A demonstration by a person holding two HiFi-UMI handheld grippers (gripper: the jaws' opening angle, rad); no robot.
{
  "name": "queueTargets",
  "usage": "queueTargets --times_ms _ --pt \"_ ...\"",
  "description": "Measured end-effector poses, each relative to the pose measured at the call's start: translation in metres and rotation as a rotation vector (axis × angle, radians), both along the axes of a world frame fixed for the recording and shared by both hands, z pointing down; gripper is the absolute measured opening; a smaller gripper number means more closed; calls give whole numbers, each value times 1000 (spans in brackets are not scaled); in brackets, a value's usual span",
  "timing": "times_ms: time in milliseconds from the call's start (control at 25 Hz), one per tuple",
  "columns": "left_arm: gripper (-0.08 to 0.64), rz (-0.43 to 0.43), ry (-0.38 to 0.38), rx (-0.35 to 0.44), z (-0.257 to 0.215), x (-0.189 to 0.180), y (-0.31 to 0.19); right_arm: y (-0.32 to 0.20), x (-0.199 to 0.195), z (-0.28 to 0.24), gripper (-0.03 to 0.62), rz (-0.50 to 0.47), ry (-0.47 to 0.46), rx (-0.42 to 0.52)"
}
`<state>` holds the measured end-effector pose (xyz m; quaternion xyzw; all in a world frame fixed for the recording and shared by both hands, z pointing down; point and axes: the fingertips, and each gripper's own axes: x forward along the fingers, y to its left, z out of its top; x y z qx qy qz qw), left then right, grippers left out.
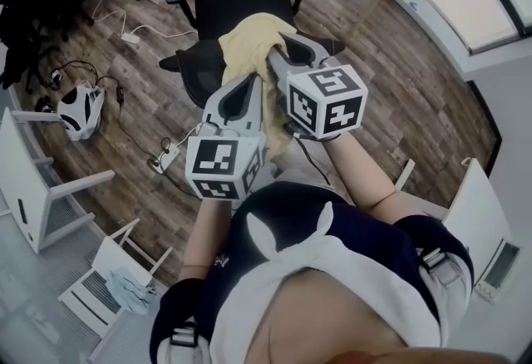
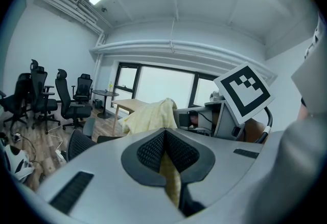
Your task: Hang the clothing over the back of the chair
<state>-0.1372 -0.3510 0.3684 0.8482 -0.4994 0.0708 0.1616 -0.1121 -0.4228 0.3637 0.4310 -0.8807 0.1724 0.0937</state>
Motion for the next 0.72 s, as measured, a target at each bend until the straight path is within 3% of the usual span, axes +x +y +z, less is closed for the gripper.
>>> queueTargets --times_ms 720 --pt "6 -41 20 -60 10 -5 -9 4 1 2 120 -27 112 37"
